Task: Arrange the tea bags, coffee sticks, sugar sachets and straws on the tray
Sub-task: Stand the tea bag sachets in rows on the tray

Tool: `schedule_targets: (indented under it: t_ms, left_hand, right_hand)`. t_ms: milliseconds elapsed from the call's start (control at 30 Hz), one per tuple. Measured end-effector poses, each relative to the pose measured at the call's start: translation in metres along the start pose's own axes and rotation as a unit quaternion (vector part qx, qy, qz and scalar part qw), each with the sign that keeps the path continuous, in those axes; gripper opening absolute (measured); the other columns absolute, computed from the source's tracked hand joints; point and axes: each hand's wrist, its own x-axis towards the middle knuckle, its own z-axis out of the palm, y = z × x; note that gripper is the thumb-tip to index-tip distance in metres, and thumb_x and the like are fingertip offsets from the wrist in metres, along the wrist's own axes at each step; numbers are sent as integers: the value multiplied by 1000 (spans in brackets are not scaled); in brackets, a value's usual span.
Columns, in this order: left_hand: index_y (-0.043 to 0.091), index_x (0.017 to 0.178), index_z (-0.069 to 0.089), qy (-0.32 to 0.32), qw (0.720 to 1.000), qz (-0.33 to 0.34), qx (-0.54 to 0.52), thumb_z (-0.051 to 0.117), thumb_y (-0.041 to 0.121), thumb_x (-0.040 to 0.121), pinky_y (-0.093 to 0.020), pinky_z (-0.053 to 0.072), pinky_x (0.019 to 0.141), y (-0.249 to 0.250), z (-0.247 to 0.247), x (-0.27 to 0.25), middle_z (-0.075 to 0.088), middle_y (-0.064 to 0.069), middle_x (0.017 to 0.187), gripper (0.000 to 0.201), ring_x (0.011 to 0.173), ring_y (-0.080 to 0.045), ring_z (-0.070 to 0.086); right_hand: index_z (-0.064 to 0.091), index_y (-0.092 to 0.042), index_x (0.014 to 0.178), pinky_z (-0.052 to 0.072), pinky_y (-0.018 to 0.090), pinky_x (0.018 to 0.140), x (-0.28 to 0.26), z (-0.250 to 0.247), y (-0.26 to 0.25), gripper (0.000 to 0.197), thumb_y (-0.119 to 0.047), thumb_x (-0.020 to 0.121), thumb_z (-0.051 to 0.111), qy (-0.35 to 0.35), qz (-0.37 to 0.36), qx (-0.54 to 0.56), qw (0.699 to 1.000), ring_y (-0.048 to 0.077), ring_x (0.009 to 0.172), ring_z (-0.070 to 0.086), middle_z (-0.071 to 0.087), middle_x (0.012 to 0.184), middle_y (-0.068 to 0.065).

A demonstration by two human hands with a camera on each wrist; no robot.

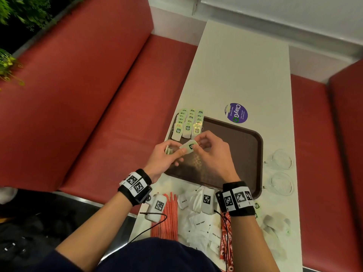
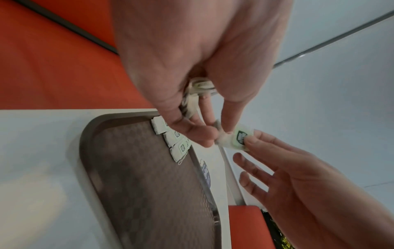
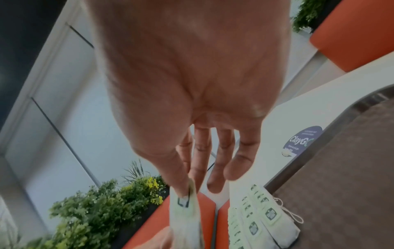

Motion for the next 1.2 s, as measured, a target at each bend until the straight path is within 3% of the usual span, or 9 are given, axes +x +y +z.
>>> schedule_targets:
  t_ms: [100,200,233,400,533,633,733,1067,1200]
  left_hand:
    - [3,121,63,42,996,-45,-61,77,12,99,-29,60,71,-4,-4,4,73,-19,108,28,84,-22,74]
    - [3,127,56,57,989,-72,-114,64,-1,102,-34,61,82,-7,-12,6,69,-19,109,26,91,-26,75]
    - [3,127,55,57,987,-74,-133,59,-4,102,-37,60,84,-7,-15,6,69,-20,108,26,93,-29,75]
    - [1,131,52,64,975,-87,-192,43,-5,102,-43,59,89,-1,-29,5,74,-30,116,31,97,-35,73]
    - [7,132,44,50,979,-80,-182,41,-3,102,-43,55,86,5,-33,3,76,-28,119,31,101,-36,70]
    - [10,130,41,44,979,-78,-185,41,-4,100,-42,53,86,9,-34,3,76,-28,120,33,100,-36,69]
    - [11,130,41,41,978,-78,-190,42,-6,98,-42,53,87,11,-35,3,75,-28,121,36,100,-35,70]
    - [9,133,44,51,973,-79,-210,44,-7,96,-40,54,83,13,-38,4,74,-30,122,40,95,-34,71]
    - [9,131,44,51,972,-75,-217,43,-7,96,-40,53,82,15,-40,2,74,-31,122,39,95,-34,70]
  right_hand:
    - [68,-31,101,49,14,78,22,4,13,11,-25,99,77,19,0,-63,998,2,87,67,73,91,-15]
    - [65,-31,105,57,37,83,48,11,29,10,-26,100,72,4,8,-145,989,15,94,68,72,100,-11]
    - [65,-30,106,58,40,84,56,14,35,10,-25,99,71,-9,13,-166,986,18,97,69,73,104,-9]
    - [61,-37,104,58,40,89,89,29,46,14,-26,101,70,-106,38,-185,976,20,100,70,71,106,-9]
    - [63,-30,108,55,42,98,109,43,50,10,-23,103,67,-161,60,-213,962,27,114,65,68,109,-2]
    - [66,-27,117,57,43,95,119,48,51,15,-22,103,62,-152,71,-244,955,31,112,67,71,121,7]
    - [66,-25,120,56,44,91,126,51,51,22,-21,99,59,-131,68,-272,951,34,112,66,71,122,9]
    - [65,-23,118,56,48,95,131,65,58,17,-23,101,62,-89,62,-283,953,36,113,66,73,119,8]
    - [61,-23,122,54,49,94,125,68,61,25,-25,99,69,-30,33,-289,956,35,117,63,69,126,8]
